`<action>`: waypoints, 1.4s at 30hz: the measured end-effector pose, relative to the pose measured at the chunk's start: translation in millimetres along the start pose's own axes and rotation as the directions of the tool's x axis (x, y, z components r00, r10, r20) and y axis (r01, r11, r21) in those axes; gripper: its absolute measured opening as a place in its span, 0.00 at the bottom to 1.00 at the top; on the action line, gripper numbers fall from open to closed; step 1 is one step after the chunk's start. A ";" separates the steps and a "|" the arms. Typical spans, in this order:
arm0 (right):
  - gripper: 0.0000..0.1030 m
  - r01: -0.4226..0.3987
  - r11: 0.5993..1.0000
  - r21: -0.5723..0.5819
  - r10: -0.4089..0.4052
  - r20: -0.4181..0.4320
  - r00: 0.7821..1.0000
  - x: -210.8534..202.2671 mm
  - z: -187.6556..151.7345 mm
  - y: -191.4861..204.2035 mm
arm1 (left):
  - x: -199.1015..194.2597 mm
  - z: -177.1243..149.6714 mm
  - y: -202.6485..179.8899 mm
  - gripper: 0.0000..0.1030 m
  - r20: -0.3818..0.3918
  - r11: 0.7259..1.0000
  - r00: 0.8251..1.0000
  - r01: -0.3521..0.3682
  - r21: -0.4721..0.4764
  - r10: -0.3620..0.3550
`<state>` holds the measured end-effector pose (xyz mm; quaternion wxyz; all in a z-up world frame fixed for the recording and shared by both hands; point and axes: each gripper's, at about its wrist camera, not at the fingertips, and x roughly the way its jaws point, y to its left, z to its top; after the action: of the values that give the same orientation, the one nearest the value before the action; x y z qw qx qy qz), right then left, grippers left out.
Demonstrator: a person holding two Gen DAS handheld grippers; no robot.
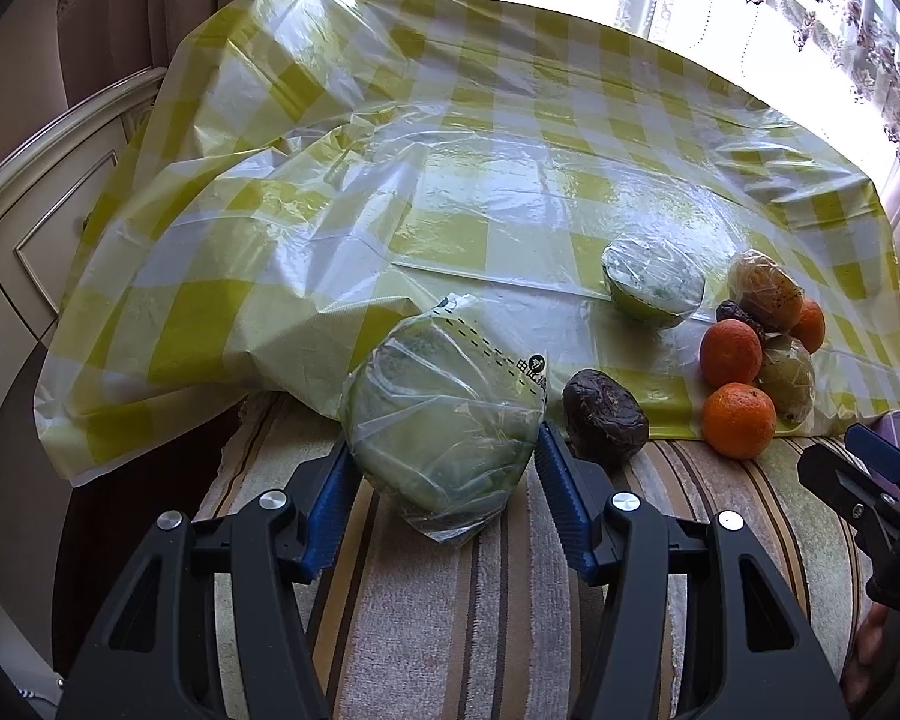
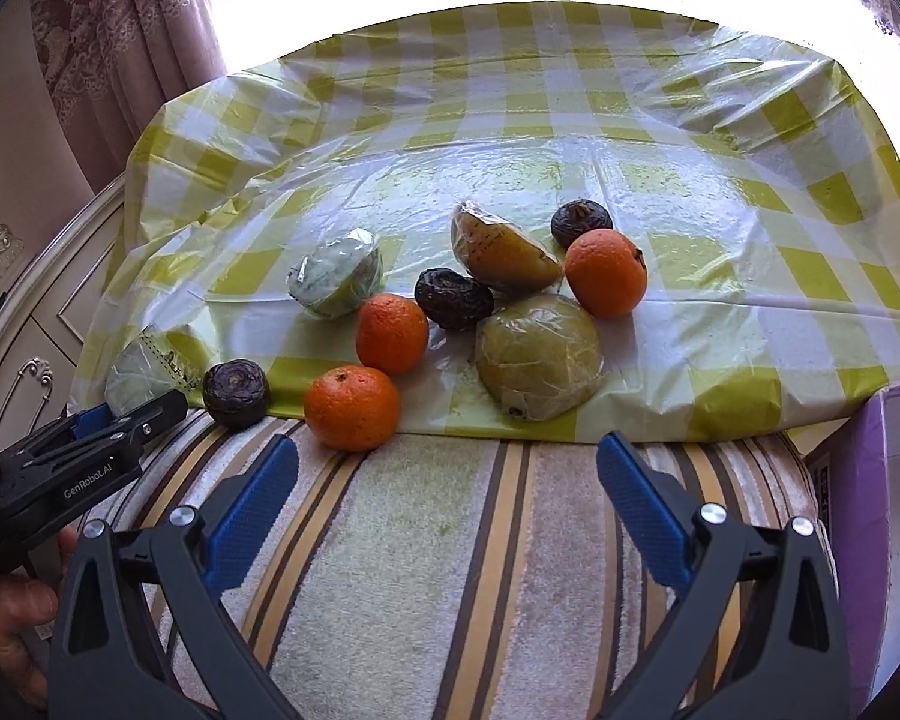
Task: Organize fruits
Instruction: 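Grasp a tangerine with the right gripper while the left gripper holds the cabbage, then carry the cabbage in the left gripper and tangerine in the right gripper over the white box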
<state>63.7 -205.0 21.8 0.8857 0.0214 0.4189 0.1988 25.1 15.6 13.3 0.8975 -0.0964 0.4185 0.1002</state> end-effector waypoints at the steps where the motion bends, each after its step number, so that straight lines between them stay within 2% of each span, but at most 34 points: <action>1: 0.92 -0.005 1.000 -0.004 0.005 -0.002 1.000 0.9 0.9 2.7 | -0.3 -0.2 -0.1 0.54 0.000 1.000 1.000 0.001 -0.001 -0.001; 4: 0.90 -0.022 1.000 -0.014 0.022 -0.011 1.000 6.0 5.3 11.0 | -1.7 -0.7 0.2 0.54 0.004 1.000 1.000 0.006 -0.001 -0.006; 9: 0.77 -0.047 0.998 -0.049 0.045 -0.036 0.998 17.8 12.3 29.5 | -6.6 0.2 0.3 0.54 0.015 1.000 1.000 0.015 0.001 -0.015; 16: 0.47 -0.050 0.995 -0.088 0.042 -0.095 0.995 35.7 15.1 44.2 | -11.2 2.3 0.8 0.54 0.024 1.000 0.999 0.023 0.000 -0.023; 18: 0.42 -0.043 0.996 -0.084 0.035 -0.094 0.995 36.8 14.3 43.5 | -11.4 2.4 0.5 0.54 0.023 1.000 0.999 0.023 0.001 -0.023; 31: 0.40 -0.088 0.994 -0.070 0.085 -0.046 0.995 14.8 7.2 31.0 | -26.8 3.7 -16.7 0.54 0.044 0.999 0.999 0.019 0.036 -0.020; 42: 0.39 -0.106 0.994 -0.003 0.106 0.031 0.994 -26.8 4.3 -11.1 | -43.4 5.5 -54.9 0.54 0.063 0.992 0.997 0.045 0.114 -0.053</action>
<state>55.4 -224.6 42.0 0.8803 0.0462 0.4032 0.2456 16.2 -40.1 55.1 0.9171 -0.0527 0.3910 0.0576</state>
